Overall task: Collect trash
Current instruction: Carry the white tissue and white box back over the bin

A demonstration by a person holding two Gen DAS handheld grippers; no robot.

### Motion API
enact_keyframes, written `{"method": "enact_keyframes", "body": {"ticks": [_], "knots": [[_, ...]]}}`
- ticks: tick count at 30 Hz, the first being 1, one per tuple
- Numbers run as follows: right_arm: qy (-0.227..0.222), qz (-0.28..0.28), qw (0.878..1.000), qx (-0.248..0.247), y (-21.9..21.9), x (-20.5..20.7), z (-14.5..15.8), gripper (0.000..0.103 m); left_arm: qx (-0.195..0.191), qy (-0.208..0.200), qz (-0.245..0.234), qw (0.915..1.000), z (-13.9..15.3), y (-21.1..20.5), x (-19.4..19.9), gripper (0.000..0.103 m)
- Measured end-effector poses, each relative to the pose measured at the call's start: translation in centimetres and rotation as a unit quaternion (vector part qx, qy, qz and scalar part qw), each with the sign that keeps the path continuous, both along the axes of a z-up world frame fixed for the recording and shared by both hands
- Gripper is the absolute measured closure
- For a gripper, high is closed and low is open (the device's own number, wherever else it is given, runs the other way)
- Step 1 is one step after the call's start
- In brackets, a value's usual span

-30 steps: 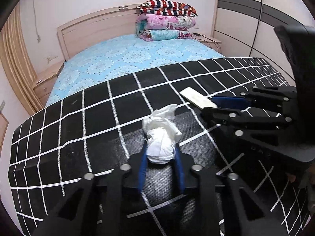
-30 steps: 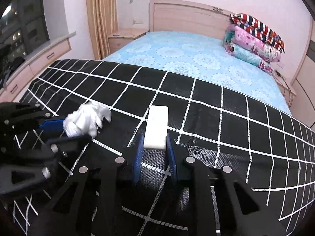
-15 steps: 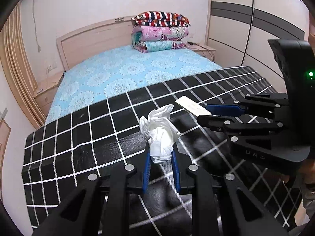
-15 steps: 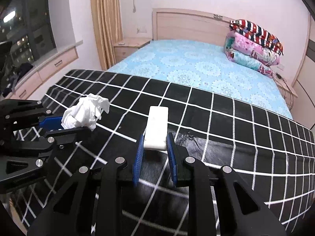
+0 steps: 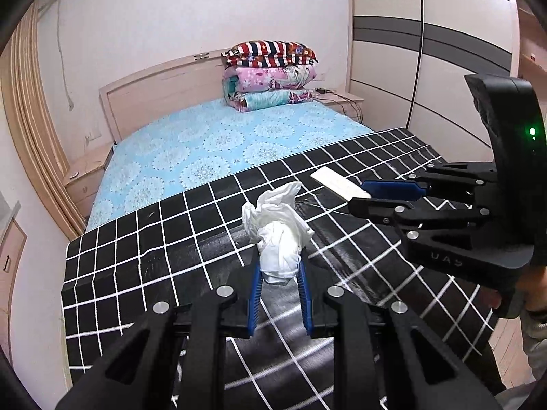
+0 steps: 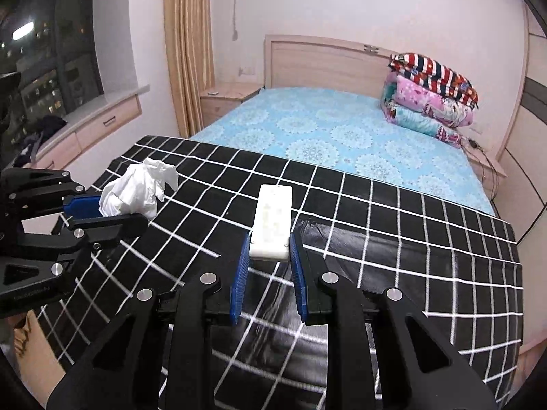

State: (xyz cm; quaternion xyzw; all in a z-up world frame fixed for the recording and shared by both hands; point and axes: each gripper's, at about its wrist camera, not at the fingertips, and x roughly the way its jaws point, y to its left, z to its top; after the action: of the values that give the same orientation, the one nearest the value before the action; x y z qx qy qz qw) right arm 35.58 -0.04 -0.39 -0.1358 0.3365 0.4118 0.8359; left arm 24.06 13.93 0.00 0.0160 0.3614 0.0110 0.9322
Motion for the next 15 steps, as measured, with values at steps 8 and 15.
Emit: {"method": "enact_keyframes", "body": {"ticks": [8,15], "knots": [[-0.01,0.001,1.0,0.013,-3.1,-2.7,1.7,0.079,0.007,-0.012,-0.01,0.9999,1.8,-2.6,-3.1,0.085],[-0.013,0.01,1.0,0.024,-5.8,-5.2,2.5,0.079,-0.003,-0.021,-0.023,0.9995,2.0,-4.9,-6.1,0.085]]}}
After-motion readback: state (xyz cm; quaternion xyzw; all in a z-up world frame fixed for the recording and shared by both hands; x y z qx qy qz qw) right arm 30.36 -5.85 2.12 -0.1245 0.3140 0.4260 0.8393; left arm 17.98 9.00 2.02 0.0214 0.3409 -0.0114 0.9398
